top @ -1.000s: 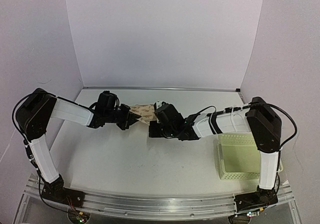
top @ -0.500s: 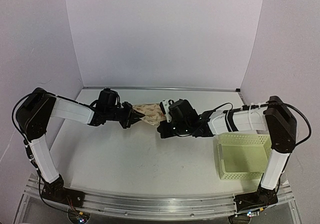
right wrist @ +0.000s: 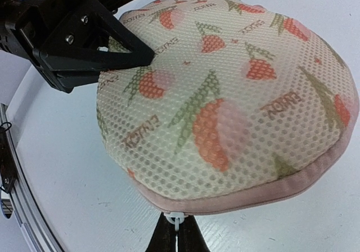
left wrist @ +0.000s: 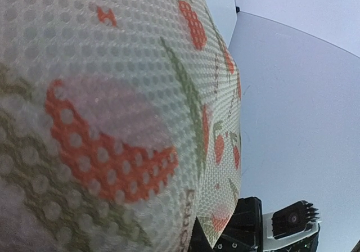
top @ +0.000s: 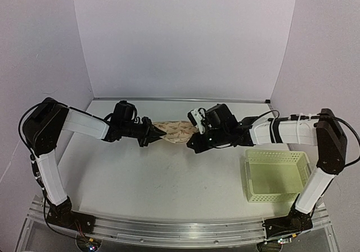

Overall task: Unzip the laundry bag and remove the bra
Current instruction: Unzip the zipper of the laundry bag.

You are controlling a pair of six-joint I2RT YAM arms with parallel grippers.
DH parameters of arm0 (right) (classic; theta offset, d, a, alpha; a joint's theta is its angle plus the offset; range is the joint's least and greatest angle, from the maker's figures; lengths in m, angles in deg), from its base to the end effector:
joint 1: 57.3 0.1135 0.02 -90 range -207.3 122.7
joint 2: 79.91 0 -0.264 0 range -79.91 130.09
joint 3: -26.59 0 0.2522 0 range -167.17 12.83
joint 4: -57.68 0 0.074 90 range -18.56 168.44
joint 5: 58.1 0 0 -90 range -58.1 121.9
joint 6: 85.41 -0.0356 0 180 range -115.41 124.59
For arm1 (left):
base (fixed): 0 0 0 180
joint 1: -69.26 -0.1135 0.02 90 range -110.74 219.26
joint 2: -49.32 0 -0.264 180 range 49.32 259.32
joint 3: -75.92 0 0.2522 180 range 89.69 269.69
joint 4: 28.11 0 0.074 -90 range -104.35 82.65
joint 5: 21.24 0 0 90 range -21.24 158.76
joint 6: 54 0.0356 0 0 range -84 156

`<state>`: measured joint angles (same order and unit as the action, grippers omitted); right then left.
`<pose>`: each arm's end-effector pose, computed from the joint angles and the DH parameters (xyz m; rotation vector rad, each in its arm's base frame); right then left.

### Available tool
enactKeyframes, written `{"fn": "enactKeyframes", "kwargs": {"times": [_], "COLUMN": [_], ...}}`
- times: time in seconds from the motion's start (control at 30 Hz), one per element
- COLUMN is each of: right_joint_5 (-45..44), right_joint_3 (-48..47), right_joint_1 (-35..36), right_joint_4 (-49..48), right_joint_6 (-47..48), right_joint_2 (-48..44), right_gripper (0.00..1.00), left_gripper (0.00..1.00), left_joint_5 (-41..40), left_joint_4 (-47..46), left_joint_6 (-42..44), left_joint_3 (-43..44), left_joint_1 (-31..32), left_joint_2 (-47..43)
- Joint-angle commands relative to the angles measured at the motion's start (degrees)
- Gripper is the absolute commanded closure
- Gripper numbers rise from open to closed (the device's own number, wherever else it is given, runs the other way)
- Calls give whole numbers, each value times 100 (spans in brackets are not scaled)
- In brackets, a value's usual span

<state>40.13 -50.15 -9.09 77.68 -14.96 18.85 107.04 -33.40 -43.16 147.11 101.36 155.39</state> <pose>0.2462 0.2831 0.2067 -0.6737 2.3243 0.7445 0.3175 -0.2252 0.1726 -0.5372 2.5040 -1.6980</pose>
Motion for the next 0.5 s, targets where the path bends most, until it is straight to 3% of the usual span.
{"fn": "enactKeyframes", "kwargs": {"times": [0.0,0.47], "right_joint_5": [113,199], "right_joint_3": [54,193], "right_joint_1": [-294,-1093], "right_joint_4": [360,1361], "right_joint_6": [404,1085], "right_joint_2": [-466,-608], "right_gripper": [100,100], "left_gripper": [100,100], "left_joint_5": [388,1311], "left_joint_4": [-276,-125], "left_joint_6": [452,1381], "left_joint_3": [376,1014], "left_joint_1": [-27,-28], "left_joint_2": [118,657]}}
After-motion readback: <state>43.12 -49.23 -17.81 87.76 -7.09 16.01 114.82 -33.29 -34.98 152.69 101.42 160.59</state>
